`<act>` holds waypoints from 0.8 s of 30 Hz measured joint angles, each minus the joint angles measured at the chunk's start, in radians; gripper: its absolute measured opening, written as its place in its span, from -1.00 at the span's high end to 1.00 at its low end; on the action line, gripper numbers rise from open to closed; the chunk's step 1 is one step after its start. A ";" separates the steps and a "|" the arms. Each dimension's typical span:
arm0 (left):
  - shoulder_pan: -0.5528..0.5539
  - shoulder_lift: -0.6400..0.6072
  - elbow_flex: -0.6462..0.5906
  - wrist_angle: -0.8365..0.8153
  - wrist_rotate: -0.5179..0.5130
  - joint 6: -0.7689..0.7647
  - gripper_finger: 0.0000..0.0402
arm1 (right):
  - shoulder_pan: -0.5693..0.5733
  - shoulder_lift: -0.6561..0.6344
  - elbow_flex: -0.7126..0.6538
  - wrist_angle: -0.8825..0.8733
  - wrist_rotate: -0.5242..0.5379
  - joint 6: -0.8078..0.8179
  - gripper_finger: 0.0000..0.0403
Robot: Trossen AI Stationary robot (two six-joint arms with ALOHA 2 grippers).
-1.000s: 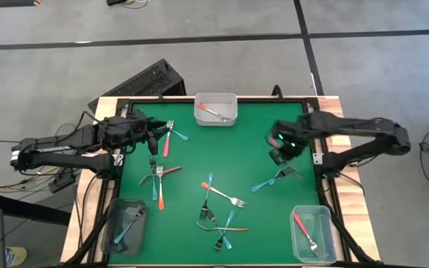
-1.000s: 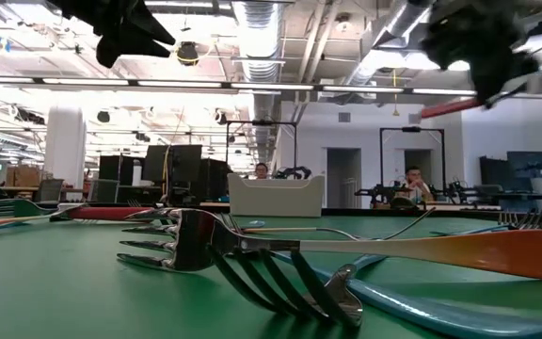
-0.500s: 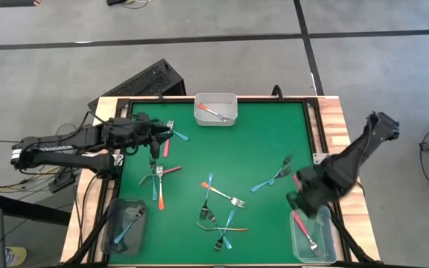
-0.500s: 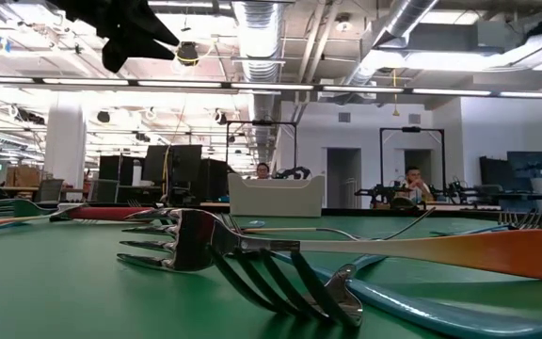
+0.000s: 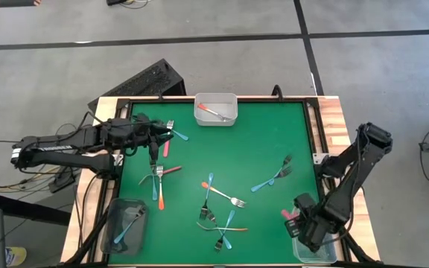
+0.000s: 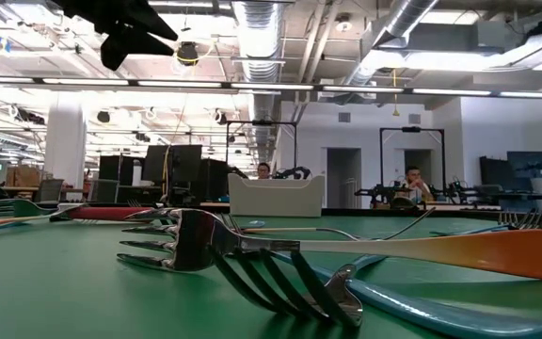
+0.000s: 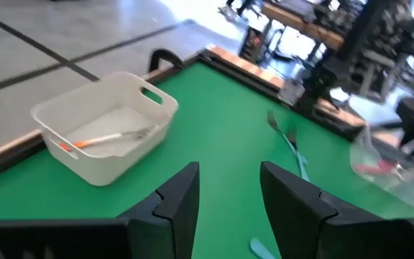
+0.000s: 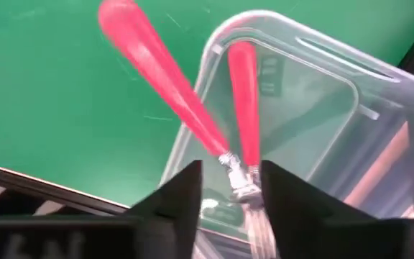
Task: Sort silverware by color (type)
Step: Put the pink fork into the transparent bin
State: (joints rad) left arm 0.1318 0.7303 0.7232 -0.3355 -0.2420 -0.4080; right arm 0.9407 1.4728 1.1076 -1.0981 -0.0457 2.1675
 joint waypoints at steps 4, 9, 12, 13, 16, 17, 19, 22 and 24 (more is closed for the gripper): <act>0.003 0.002 0.001 0.033 -0.057 0.023 0.33 | -0.045 -0.043 0.000 0.006 0.071 -0.085 -0.13; 0.019 0.010 0.001 0.142 -0.047 0.082 0.33 | -0.153 -0.137 0.000 -0.006 0.223 -0.276 -0.17; 0.020 0.023 0.001 0.191 -0.052 0.095 0.33 | -0.251 -0.182 0.000 -0.015 0.306 -0.452 -0.15; 0.019 0.029 0.001 0.202 -0.052 0.102 0.33 | -0.292 -0.194 0.000 -0.016 0.318 -0.520 -0.14; 0.007 0.046 0.001 0.204 -0.041 0.108 0.33 | -0.419 -0.207 0.000 -0.012 0.315 -0.758 -0.13; 0.001 0.054 0.001 0.204 -0.030 0.100 0.33 | -0.462 -0.207 0.000 -0.005 0.307 -0.849 -0.13; -0.015 0.062 0.001 0.197 -0.010 0.064 0.33 | -0.543 -0.207 0.000 0.024 0.286 -1.027 -0.13; -0.041 0.068 0.001 0.198 -0.010 -0.010 0.33 | -0.671 -0.190 0.000 0.110 0.250 -1.280 -0.13; -0.059 0.068 0.001 0.196 -0.042 -0.056 0.33 | -0.757 -0.167 0.000 0.171 0.213 -1.423 -0.13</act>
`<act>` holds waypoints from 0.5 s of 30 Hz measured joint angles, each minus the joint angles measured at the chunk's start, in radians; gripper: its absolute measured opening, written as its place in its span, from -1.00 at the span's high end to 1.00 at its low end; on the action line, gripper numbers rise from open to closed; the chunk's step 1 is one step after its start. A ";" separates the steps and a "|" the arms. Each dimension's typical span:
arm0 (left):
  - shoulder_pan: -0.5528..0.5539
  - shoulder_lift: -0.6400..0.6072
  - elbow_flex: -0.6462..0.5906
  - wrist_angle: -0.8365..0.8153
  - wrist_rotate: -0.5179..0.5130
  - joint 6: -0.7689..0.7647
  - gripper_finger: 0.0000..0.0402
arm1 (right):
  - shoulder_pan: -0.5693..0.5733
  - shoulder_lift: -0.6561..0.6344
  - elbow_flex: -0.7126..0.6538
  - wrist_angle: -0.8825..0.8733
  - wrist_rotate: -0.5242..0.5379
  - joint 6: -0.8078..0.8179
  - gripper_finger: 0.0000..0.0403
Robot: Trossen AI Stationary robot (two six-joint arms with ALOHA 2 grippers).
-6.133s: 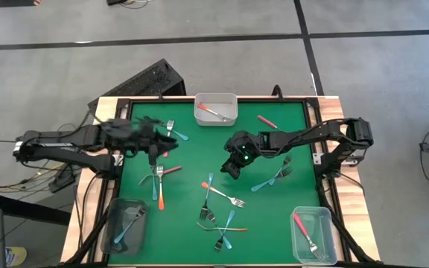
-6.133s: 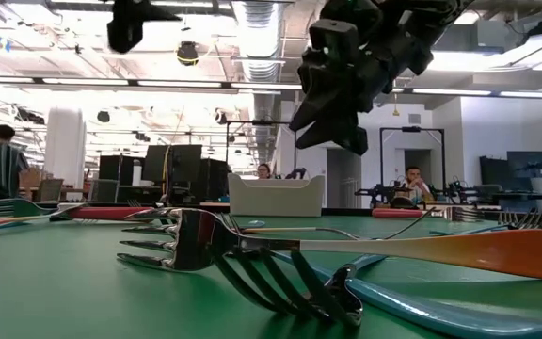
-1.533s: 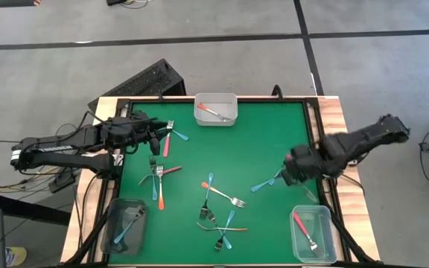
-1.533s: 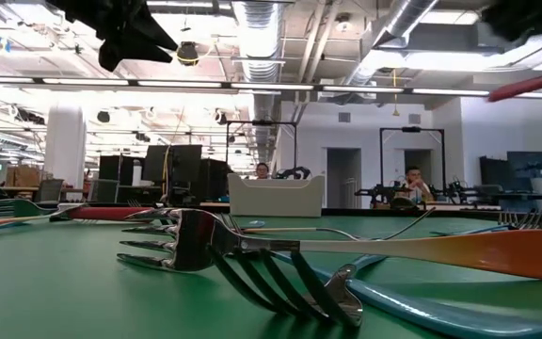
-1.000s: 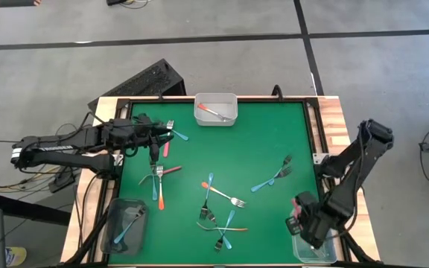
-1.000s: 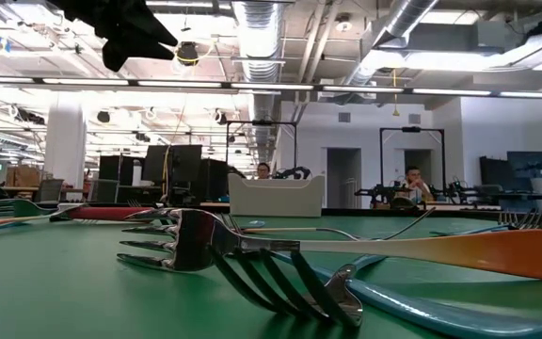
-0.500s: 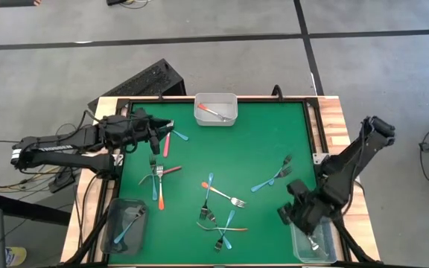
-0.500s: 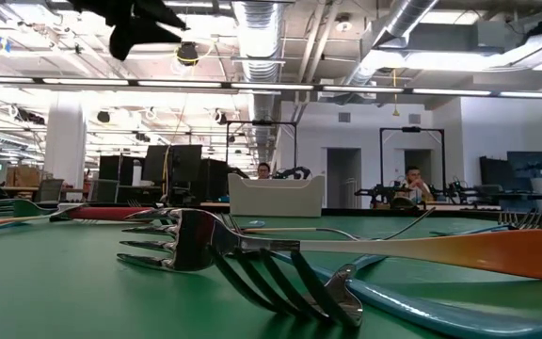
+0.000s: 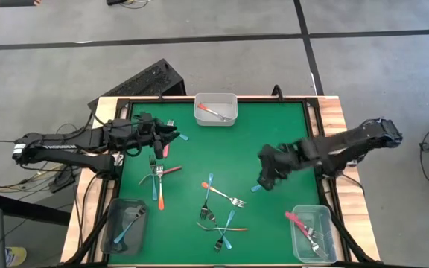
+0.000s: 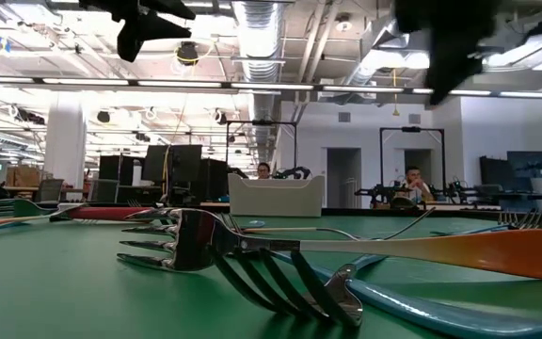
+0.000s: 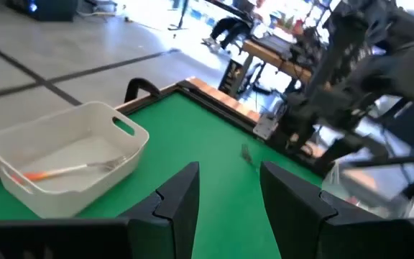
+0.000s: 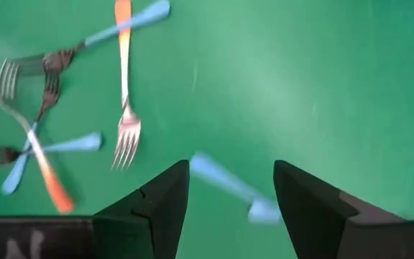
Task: Sort silverware by color (type)
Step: Put the pink fork into the transparent bin
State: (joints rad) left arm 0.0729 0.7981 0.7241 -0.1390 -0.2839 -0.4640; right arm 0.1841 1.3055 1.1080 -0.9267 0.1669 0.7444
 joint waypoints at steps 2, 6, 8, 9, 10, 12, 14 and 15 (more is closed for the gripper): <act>-0.019 -0.009 0.000 -0.008 -0.034 -0.057 0.33 | -0.083 0.032 0.000 0.070 -0.063 -0.124 -0.13; -0.064 -0.026 0.002 -0.055 -0.090 -0.143 0.33 | -0.202 0.116 0.000 0.203 -0.205 -0.295 -0.13; -0.092 -0.028 0.002 -0.110 -0.120 -0.196 0.33 | -0.241 0.158 0.000 0.247 -0.258 -0.340 -0.13; -0.106 -0.028 0.002 -0.147 -0.135 -0.225 0.33 | -0.258 0.179 0.000 0.268 -0.276 -0.352 -0.13; -0.119 -0.028 0.002 -0.201 -0.152 -0.255 0.33 | -0.272 0.196 0.000 0.289 -0.288 -0.358 -0.13; -0.141 -0.020 0.001 -0.287 -0.189 -0.325 0.33 | -0.301 0.233 0.000 0.307 -0.297 -0.360 -0.13; -0.152 -0.012 0.001 -0.342 -0.231 -0.414 0.33 | -0.326 0.261 0.000 0.327 -0.298 -0.345 -0.12; -0.156 -0.011 0.000 -0.368 -0.245 -0.455 0.33 | -0.340 0.272 0.000 0.324 -0.298 -0.337 -0.12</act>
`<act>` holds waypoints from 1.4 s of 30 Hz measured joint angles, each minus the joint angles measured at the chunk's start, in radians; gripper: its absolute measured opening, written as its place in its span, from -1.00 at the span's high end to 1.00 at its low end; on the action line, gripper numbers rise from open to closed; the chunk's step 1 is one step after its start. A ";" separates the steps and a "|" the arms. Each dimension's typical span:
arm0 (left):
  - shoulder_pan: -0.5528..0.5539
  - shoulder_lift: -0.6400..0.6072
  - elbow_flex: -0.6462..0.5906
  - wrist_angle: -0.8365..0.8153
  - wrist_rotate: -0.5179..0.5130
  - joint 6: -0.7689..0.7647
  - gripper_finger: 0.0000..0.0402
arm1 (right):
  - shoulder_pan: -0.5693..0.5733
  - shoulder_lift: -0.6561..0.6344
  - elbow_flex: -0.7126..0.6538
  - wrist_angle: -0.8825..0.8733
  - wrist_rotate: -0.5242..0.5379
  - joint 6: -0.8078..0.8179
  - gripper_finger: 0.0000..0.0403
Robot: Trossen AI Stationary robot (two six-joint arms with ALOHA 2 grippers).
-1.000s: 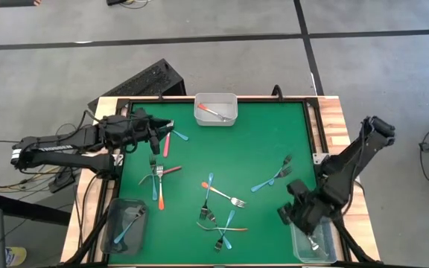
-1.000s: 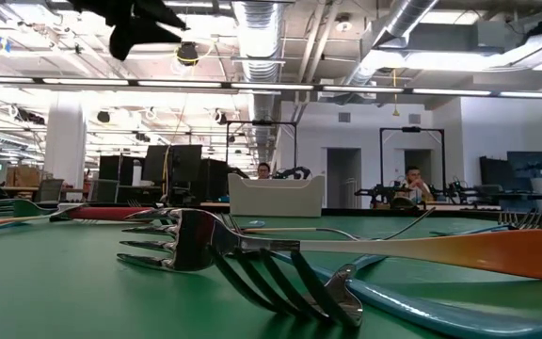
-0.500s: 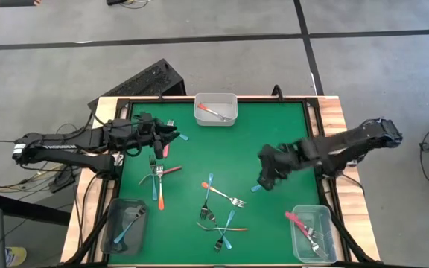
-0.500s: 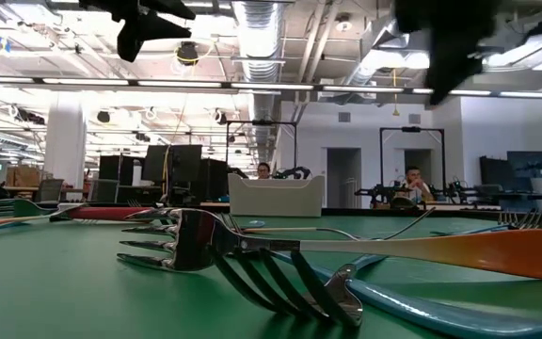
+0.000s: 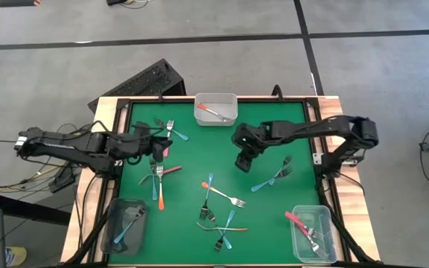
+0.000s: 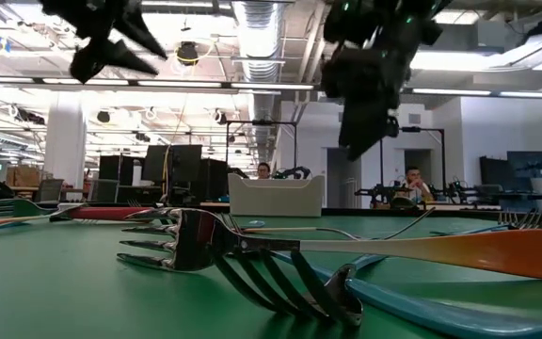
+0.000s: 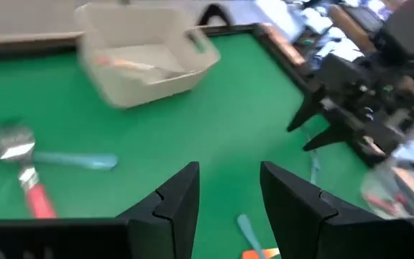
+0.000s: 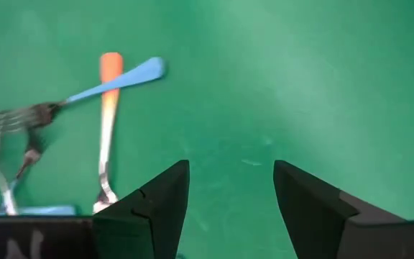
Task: Sort silverware by color (type)
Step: Put the pink fork into the transparent bin
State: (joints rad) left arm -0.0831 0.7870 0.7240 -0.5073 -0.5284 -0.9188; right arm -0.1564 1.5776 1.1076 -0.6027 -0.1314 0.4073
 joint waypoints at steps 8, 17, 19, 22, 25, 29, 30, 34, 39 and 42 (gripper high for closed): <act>0.024 0.014 0.000 -0.198 -0.128 -0.243 0.33 | -0.076 0.022 0.000 0.029 -0.003 0.003 -0.12; 0.209 0.023 -0.130 -0.099 0.015 -0.232 0.33 | -0.096 -0.047 0.000 0.020 -0.029 -0.007 -0.12; 0.253 0.027 -0.159 -0.075 0.027 -0.225 0.33 | -0.101 -0.070 0.000 -0.002 -0.029 -0.020 -0.12; 0.324 0.046 -0.183 -0.058 0.011 -0.227 0.33 | -0.116 -0.104 0.000 -0.069 -0.029 -0.055 -0.12; 0.401 0.065 -0.191 -0.047 0.050 -0.191 0.33 | -0.154 -0.132 0.000 -0.111 -0.028 -0.092 -0.12; 0.495 0.107 -0.191 -0.034 0.122 -0.041 0.33 | -0.230 -0.142 0.000 -0.098 -0.029 -0.106 -0.12; 0.520 0.122 -0.191 -0.033 0.142 -0.007 0.33 | -0.250 -0.139 0.000 -0.092 -0.030 -0.091 -0.12; 0.619 0.193 -0.191 0.002 0.269 0.117 0.33 | -0.301 -0.134 0.000 -0.092 -0.051 -0.005 -0.12; 0.693 0.320 -0.190 0.108 0.395 0.216 0.33 | -0.281 -0.134 0.000 -0.088 -0.055 0.146 -0.12; 0.724 0.405 -0.187 0.150 0.456 0.207 0.33 | -0.246 -0.134 0.000 -0.080 -0.054 0.217 -0.12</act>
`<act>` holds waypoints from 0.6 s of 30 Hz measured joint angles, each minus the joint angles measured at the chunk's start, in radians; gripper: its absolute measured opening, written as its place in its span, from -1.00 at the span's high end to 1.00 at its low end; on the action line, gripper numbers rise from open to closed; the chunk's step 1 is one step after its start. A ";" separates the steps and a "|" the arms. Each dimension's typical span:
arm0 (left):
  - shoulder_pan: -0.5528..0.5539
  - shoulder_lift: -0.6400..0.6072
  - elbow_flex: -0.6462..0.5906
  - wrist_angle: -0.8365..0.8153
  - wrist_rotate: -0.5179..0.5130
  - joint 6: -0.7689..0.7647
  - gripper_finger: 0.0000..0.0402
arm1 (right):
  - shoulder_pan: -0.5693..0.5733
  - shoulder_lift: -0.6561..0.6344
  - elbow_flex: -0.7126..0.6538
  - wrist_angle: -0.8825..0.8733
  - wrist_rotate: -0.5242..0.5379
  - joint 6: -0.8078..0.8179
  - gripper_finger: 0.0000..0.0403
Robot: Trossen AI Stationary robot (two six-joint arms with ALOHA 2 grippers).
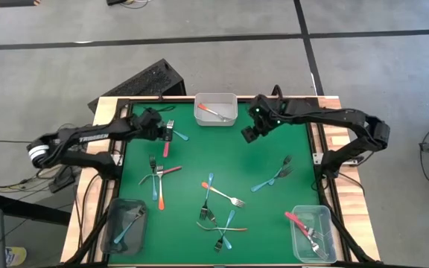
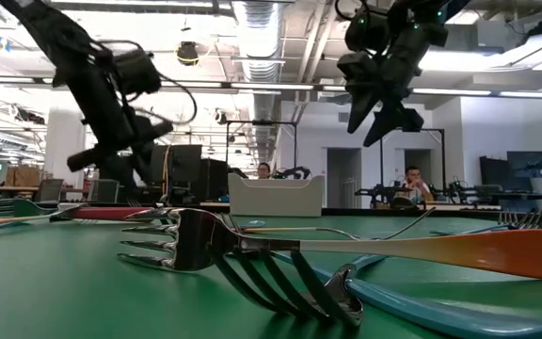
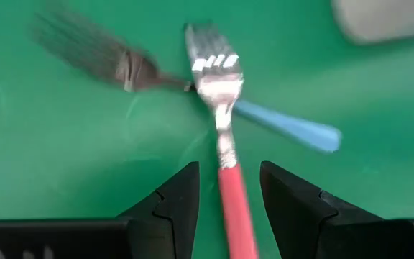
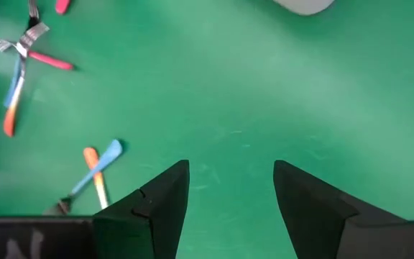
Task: Sort silverware by color (type)
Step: Put the pink fork into the transparent bin
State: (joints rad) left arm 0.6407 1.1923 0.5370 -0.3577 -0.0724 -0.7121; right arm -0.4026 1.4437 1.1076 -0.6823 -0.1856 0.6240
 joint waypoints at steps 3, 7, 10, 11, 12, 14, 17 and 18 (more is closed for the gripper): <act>0.006 0.070 0.013 0.004 0.012 0.020 0.33 | 0.038 0.000 0.000 0.002 0.000 0.055 -0.12; 0.006 0.135 0.013 0.021 0.009 0.081 0.33 | 0.090 0.000 0.000 0.002 0.042 0.121 -0.12; 0.006 0.163 0.016 0.048 0.037 0.126 0.33 | 0.122 0.000 0.000 0.002 0.083 0.166 -0.12; 0.006 0.170 0.016 0.057 0.047 0.127 0.33 | 0.133 0.000 0.000 0.003 0.094 0.186 -0.12; 0.006 0.177 0.017 0.064 0.061 0.128 0.33 | 0.143 0.001 0.000 0.005 0.104 0.201 -0.12; 0.006 0.191 0.017 0.078 0.077 0.128 0.33 | 0.156 0.004 0.000 0.010 0.110 0.213 -0.12; 0.006 0.207 0.018 0.101 0.096 0.114 0.33 | 0.160 0.004 0.000 0.010 0.113 0.217 -0.12; 0.006 0.205 0.018 0.102 0.104 0.095 0.33 | 0.159 0.004 0.000 0.010 0.113 0.221 -0.12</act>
State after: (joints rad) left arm 0.6465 1.3970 0.5545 -0.2552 0.0313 -0.6173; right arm -0.2432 1.4475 1.1076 -0.6720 -0.0723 0.8450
